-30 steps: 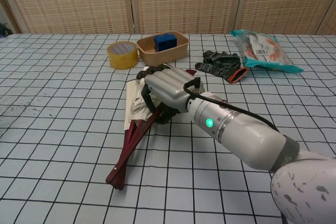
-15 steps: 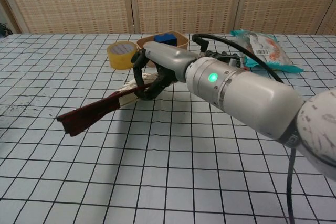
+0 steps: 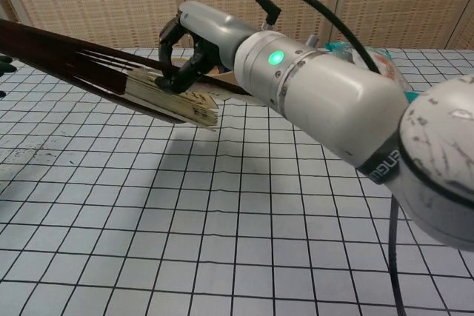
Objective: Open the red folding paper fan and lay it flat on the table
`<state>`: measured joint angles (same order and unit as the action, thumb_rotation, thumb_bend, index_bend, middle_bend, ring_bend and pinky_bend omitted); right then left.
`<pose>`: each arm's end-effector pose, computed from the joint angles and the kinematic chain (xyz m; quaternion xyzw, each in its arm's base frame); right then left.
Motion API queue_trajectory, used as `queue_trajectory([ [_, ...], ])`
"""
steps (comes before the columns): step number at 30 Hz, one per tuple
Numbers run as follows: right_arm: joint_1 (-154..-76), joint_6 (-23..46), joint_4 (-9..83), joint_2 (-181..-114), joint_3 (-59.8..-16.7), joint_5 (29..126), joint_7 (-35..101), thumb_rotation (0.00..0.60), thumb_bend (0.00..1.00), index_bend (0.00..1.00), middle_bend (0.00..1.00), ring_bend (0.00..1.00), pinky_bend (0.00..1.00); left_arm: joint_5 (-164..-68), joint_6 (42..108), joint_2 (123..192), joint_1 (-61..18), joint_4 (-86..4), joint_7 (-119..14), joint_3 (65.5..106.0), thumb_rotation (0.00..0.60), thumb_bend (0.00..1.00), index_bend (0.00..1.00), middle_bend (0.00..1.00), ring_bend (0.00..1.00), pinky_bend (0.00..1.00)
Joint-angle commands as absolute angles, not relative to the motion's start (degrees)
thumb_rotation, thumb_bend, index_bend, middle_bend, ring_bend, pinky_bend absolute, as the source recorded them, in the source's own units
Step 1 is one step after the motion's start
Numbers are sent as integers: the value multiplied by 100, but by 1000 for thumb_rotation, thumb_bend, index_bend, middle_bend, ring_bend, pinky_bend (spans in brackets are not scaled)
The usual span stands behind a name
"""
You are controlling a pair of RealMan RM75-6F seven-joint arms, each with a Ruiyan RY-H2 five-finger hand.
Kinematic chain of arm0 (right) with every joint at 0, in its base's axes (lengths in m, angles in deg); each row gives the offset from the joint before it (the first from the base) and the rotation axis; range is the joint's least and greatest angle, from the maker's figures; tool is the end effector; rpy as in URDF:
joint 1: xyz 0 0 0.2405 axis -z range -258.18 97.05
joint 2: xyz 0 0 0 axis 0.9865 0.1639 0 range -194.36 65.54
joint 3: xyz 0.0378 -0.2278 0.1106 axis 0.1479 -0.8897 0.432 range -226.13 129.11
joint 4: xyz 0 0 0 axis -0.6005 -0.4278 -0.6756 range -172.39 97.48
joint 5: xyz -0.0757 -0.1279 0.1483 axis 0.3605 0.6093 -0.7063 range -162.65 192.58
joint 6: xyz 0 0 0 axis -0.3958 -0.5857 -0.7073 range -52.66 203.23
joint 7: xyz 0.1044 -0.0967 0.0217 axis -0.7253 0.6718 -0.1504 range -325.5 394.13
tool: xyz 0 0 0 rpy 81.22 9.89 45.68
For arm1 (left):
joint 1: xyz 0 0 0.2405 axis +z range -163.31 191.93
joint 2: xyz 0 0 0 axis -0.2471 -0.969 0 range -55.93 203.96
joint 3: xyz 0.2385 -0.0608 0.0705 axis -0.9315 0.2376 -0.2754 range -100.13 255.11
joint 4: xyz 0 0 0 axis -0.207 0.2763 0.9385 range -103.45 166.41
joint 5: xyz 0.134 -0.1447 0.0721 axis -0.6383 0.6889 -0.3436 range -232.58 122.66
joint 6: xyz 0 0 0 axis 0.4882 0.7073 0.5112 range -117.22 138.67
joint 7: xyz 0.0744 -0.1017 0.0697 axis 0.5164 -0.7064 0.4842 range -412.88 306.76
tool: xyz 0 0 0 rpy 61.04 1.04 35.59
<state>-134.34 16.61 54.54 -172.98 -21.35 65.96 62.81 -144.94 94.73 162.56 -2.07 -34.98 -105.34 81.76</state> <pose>0.0331 -0.3206 -0.0636 0.6669 -0.4703 0.5075 0.2764 -0.2919 0.2506 0.0543 -0.4426 -0.5606 -0.6376 0.2887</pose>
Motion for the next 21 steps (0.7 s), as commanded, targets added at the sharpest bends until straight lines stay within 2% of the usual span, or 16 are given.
queue_trajectory([
  [1, -13649, 1534, 5352, -17537, -2041, 6377, 6259, 600, 387, 764, 108, 0, 0, -14262, 9608, 16792, -354, -3694, -11016, 8514, 600, 467, 338, 0, 0, 157],
  [8, -14018, 1478, 5192, -17872, -1924, 6042, 6353, 600, 387, 764, 107, 0, 0, -14239, 9326, 16958, -494, -4116, -10754, 8467, 600, 462, 195, 0, 0, 153],
  [13, -14209, 1413, 5134, -18011, -1871, 5981, 6394, 600, 388, 764, 108, 0, 0, -14103, 9089, 17148, -678, -4004, -10554, 8611, 600, 462, 199, 0, 0, 137],
  [21, -14361, 1294, 5258, -17963, -1724, 5922, 6409, 600, 388, 764, 107, 0, 0, -14314, 9026, 17060, -675, -4177, -10831, 8354, 600, 459, 223, 0, 0, 132],
])
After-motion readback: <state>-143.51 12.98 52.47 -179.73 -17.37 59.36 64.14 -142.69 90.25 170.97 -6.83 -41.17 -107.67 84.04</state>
